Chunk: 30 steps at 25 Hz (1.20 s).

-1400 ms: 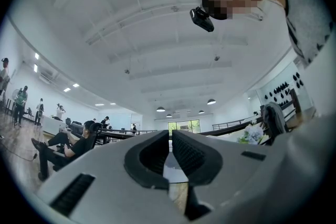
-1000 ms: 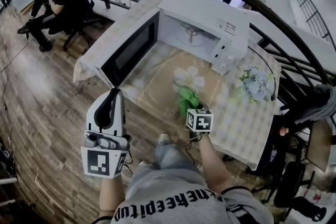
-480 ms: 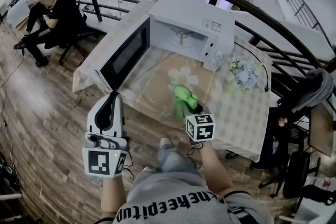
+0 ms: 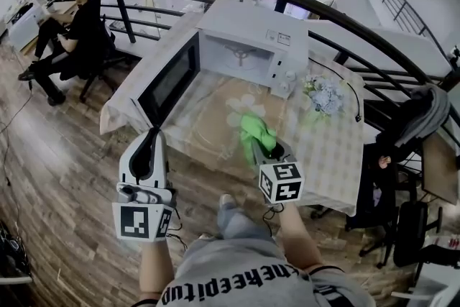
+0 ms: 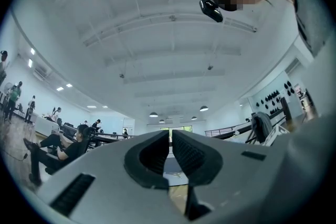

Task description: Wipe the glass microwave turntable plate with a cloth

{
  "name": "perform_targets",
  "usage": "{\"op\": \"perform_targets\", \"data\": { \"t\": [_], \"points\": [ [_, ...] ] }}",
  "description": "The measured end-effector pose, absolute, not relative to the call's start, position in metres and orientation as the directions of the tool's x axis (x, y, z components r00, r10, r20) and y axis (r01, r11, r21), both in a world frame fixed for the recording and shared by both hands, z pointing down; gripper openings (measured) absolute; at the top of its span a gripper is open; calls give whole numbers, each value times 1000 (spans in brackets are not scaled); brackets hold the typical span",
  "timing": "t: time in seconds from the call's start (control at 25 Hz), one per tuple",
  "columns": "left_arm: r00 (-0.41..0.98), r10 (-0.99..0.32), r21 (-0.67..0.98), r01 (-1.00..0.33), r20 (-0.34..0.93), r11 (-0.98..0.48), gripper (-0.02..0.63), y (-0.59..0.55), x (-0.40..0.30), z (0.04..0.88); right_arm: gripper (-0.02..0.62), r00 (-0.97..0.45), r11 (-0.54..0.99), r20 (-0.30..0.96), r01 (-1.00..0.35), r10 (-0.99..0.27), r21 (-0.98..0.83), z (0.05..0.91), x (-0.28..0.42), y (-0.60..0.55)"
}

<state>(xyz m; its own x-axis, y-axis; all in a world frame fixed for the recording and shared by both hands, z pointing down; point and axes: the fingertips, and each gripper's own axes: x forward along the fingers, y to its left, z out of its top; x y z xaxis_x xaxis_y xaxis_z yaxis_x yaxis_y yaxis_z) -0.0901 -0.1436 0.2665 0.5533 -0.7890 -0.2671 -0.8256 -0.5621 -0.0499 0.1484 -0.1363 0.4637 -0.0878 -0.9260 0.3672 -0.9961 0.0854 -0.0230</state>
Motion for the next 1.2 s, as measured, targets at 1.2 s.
{"op": "perform_targets", "data": {
  "t": [1.2],
  "points": [
    [530, -798, -79, -843, -287, -532, 20, -116, -101, 244, 107, -131, 132, 26, -989, -991, 67, 321, 128, -89]
  ]
}}
